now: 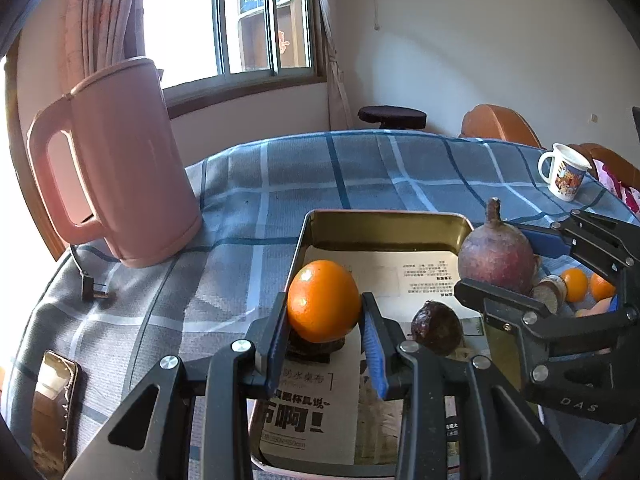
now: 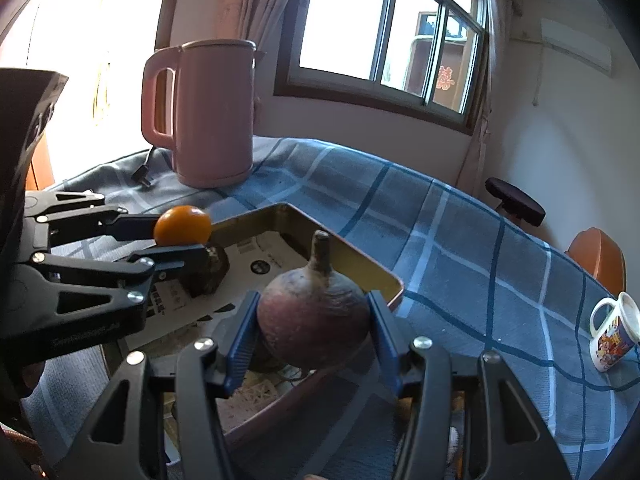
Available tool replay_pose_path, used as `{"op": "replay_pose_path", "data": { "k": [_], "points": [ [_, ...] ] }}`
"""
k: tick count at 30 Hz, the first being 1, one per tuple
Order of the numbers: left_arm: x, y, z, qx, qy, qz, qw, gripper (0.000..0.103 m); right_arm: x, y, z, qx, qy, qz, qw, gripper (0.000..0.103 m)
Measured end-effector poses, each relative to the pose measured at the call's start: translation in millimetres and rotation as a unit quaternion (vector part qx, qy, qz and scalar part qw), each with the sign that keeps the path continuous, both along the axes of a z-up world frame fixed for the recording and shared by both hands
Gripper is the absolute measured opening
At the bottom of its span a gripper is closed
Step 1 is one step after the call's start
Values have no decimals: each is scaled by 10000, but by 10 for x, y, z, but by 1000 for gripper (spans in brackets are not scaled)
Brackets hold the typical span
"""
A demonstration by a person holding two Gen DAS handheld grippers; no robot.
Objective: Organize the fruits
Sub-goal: 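Move the held orange and purple fruit over the open tin box with both tools, then open both tools to drop the orange and purple fruit into the tin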
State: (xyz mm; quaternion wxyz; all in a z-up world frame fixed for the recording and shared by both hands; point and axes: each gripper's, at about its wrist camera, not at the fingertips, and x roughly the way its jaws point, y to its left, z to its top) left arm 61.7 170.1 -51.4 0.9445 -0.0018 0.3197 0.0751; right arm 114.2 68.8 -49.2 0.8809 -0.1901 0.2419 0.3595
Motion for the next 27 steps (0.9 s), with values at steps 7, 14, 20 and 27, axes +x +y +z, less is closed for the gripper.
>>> {"op": "replay_pose_path", "data": {
  "k": [7,14,20,27],
  "points": [
    [35,27,-67,-57,104,-5,9999,36,-19,87,-62,-124,29,93,9999,55],
    [37,44,-91,-107,110,-21,9999,36,-18,163,-160,-292,118,152,9994,55],
    [-26,45,-54,-182,40,15,9998,38,-41,149,-118,-160,79,146,9997,74],
    [-299,-32,216,-48,-590,210,9980,70,-183,-128,78,156,-203,35,9997,83]
  ]
}}
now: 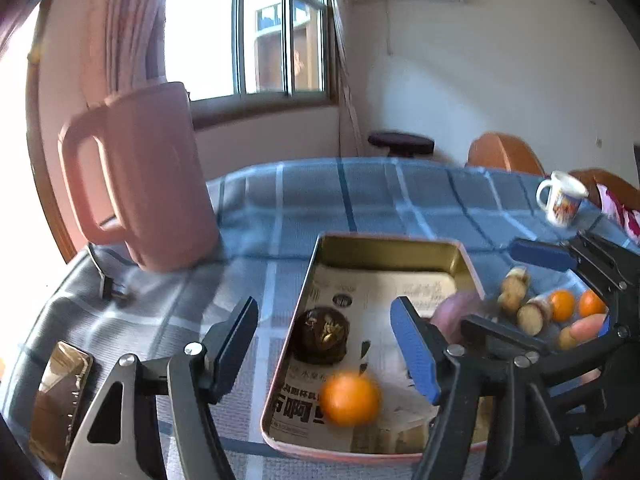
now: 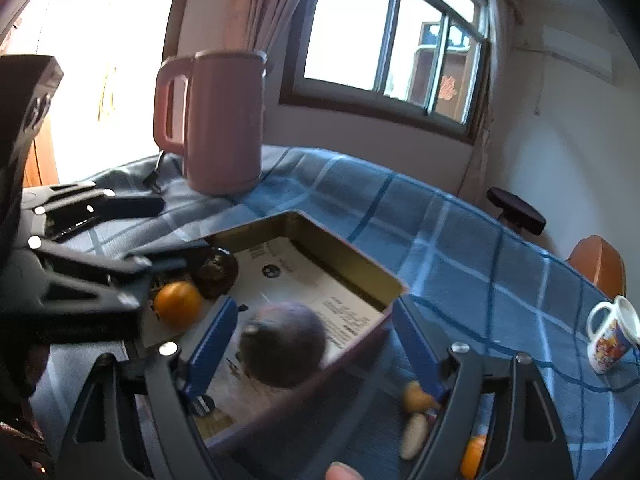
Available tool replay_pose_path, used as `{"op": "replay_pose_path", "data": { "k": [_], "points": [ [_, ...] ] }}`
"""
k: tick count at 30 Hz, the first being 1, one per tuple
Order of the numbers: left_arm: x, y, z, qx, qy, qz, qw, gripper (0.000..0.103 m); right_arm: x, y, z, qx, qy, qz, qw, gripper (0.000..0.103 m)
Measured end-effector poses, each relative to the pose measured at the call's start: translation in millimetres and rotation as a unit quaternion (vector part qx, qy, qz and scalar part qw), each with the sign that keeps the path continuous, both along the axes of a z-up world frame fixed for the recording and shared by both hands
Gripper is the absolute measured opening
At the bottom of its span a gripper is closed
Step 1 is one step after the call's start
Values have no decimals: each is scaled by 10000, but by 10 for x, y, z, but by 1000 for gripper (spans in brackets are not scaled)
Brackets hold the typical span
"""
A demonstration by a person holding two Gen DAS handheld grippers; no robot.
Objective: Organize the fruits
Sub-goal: 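Open both tools to drop the orange and purple fruit into the tin, then move the right tool to a large mandarin while the left tool approaches a brown round fruit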
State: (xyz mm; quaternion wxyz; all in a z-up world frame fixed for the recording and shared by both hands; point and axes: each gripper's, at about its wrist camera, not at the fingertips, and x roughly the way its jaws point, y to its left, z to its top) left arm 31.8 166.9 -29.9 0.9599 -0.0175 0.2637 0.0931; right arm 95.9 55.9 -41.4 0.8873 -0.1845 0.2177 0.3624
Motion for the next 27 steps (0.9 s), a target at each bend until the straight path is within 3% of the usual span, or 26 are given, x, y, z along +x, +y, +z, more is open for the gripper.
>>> {"op": "replay_pose_path", "data": {
  "k": [2,7,16,22,27],
  "points": [
    [-49,-72,74,-24,-148,-53,9999,71,-50,-179,50,53,-98,-76,9999,90],
    [-84,-409,156,-53,-356,-378,9986,71,-130,-816,126,171,-369,-699,9967,91],
    [95,-1152,-52,-54,-16,-1158,9933,71,58,-1853,54,335,-177,-2026,9785,93],
    [240,-1560,-199,-142,326,-1623,9861,71,146,-2092,-65,384,108,-2278,9729,93],
    [349,-1705,-293,-237,577,-1779,9821,71,223,-2035,-155,-7,279,-2309,9726,90]
  ]
}}
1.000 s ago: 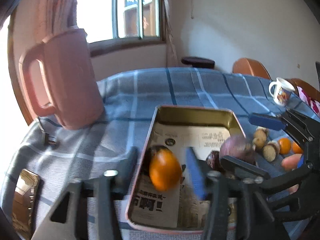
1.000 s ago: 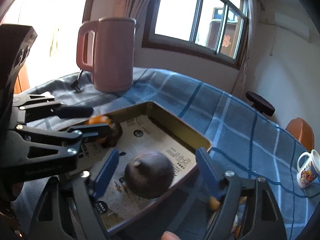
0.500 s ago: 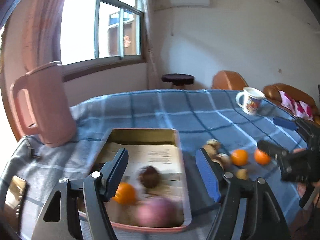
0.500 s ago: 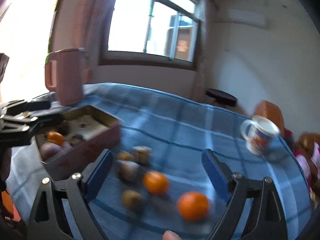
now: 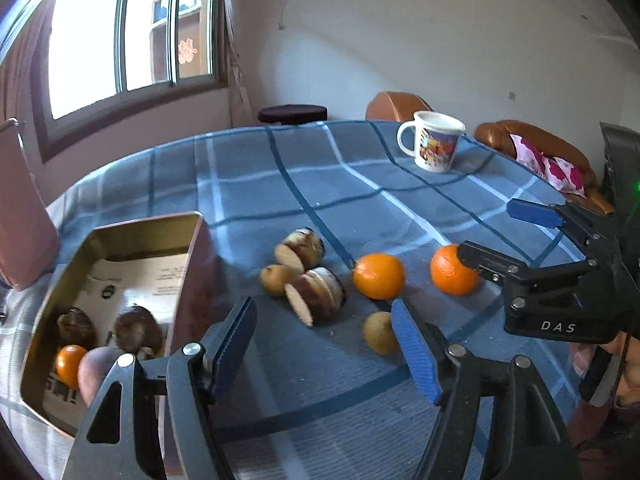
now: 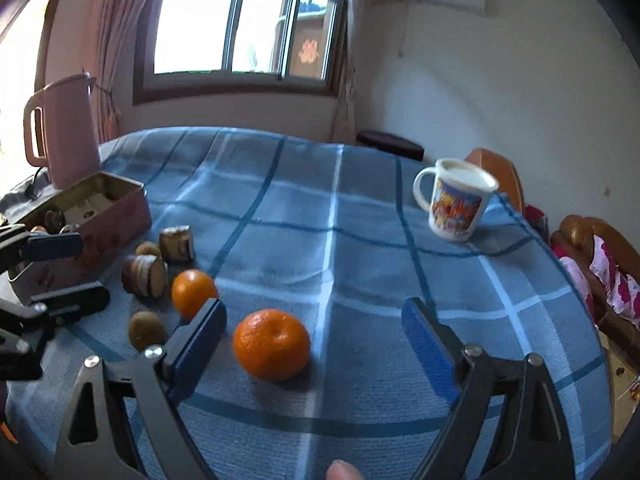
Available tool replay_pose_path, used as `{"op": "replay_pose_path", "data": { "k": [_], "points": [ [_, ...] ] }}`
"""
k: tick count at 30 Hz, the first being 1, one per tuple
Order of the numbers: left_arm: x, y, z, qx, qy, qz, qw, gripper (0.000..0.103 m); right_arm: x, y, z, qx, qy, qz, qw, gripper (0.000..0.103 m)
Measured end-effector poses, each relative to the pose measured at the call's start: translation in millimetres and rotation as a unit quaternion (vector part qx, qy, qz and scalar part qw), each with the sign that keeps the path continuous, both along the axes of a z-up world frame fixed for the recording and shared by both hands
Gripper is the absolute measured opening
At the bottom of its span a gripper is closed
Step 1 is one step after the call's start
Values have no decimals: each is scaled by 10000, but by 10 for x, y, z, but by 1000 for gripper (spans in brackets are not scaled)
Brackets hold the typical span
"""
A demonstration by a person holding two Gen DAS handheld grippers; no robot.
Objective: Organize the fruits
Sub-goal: 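Move the right tool to a large mandarin while the left tool approaches a brown round fruit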
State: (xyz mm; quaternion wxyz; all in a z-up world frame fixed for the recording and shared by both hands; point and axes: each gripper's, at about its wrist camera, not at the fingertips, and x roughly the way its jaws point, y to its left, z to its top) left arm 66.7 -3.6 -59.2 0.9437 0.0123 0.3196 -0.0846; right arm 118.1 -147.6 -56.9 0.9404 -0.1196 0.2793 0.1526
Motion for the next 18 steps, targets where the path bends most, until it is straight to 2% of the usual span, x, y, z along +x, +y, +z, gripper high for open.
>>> {"op": "replay_pose_path", "data": {
  "k": [6,13,18],
  "points": [
    [75,-70,-51,-53,204,-145,9997,71,139,24,-116,-58,438,90,9990,74],
    [183,-207,-137,-11,568,-508,9971,71,177,119,-186,-55,765,463,9960,70],
    [229,-232,-183,33,712,-581,9958,53,126,259,-224,-263,809,763,9934,55]
  ]
}}
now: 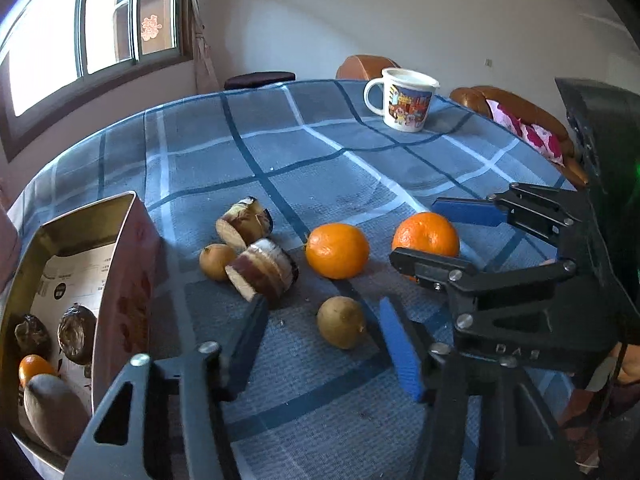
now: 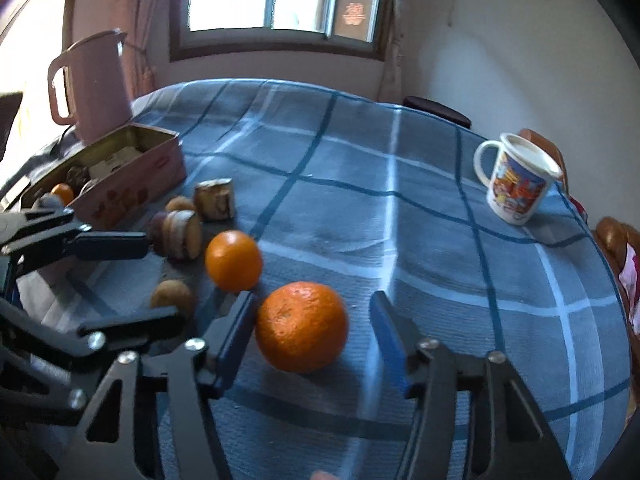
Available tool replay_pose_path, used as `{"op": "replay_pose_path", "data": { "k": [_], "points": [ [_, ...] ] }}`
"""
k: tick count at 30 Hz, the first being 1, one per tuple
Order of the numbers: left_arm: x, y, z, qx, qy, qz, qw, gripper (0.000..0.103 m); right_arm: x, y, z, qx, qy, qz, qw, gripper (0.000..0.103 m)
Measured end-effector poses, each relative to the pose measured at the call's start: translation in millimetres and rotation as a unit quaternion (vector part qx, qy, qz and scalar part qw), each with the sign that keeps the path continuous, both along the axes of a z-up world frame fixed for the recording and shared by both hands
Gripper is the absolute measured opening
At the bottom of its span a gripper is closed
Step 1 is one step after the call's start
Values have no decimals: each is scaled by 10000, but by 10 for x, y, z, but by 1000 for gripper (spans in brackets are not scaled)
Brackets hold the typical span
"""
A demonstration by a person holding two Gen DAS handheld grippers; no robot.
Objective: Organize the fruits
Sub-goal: 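Move the right tool to a large mandarin while the left tool approaches a brown round fruit, then close the right tool on the mandarin while the left tool closes on the brown fruit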
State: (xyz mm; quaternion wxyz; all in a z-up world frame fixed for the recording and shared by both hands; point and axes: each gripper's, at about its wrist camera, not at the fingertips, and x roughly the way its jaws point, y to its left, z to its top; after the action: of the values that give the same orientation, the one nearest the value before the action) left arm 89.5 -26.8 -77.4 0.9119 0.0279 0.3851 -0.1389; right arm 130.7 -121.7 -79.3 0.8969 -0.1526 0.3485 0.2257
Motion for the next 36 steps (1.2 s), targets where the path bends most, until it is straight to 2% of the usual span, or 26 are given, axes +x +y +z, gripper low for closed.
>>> {"op": "replay_pose_path", "data": {
  "k": [1,2,6,10,12,14,16,24,36],
  "points": [
    [20,-5,-21,0,77,-24,10000,46,-6,14,-5,-13,24,36,10000,53],
    [30,0,-31,-8,114,-14,9999,44,-5,29,-17,-21,70,86,9999,51],
    [-38,-47,-8,76,-10,-88,9999,44,-8,36,-30,30,150,163,9997,48],
    [20,-87,-59,87,203,-195,9996,44,-10,40,-31,17,148,162,9998,48],
    [85,-53,-99,-47,388,-188,9991,40,-15,47,-33,-9,142,158,9998,48],
    [111,-20,-96,-112,392,-141,9991,29,-7,53,-33,-14,149,154,9998,48],
    [105,-27,-96,-110,385,-159,9991,29,-2,44,-29,19,167,159,9997,48],
    [-3,3,3,-121,-33,-51,9999,28,-20,32,-9,71,96,170,9998,47],
    [-149,119,151,-246,-609,229,9976,29,-171,-4,118,295,-352,269,9986,47]
  ]
}}
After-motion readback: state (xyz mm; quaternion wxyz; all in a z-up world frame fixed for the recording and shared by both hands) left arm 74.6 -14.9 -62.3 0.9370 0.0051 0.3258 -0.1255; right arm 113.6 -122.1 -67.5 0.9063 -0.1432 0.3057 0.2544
